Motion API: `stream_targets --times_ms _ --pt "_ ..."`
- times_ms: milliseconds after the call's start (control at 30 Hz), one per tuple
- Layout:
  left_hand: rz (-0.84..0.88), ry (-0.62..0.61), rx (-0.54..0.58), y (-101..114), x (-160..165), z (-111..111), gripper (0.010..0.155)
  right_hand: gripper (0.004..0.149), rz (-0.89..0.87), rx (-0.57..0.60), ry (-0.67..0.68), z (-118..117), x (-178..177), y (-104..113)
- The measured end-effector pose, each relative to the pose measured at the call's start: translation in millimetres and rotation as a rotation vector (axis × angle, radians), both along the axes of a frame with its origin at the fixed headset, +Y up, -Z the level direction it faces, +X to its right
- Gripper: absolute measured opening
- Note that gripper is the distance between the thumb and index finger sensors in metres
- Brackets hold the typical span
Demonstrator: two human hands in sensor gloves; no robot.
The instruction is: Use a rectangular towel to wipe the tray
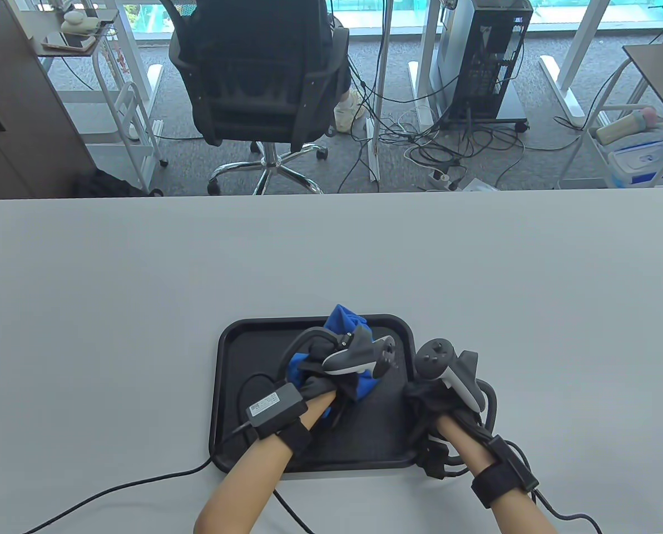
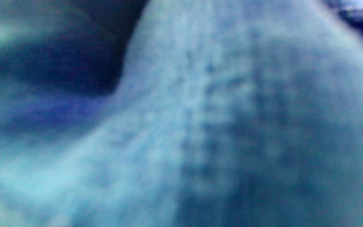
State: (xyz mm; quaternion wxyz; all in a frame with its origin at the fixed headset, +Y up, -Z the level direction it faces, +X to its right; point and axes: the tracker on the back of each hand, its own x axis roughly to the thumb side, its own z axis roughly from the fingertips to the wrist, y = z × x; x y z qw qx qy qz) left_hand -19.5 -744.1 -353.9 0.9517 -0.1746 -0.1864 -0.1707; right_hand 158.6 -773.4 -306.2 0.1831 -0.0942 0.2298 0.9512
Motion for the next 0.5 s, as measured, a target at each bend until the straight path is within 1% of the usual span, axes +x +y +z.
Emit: stream_targets --times_ms 133,233,400,500 --pt "-0.008 0.089 -0.009 0.8 -34.1 -7.4 0.056 0.045 -0.013 0.006 -0.002 0.2 0.2 -0.7" --pt "-0.007 0.134 -0.014 1.1 -57.5 -7.5 0.056 0.045 -0.021 0.006 -0.007 0.3 0.4 -1.2" --pt "-0.012 0.183 -0.019 1.3 -96.4 2.0 0.056 0.046 -0.036 0.003 -0.016 0.6 1.1 -1.3" --pt "-0.011 0.186 -0.037 1.7 -109.9 11.0 0.057 0.046 -0.032 0.005 -0.017 0.8 1.0 -1.2"
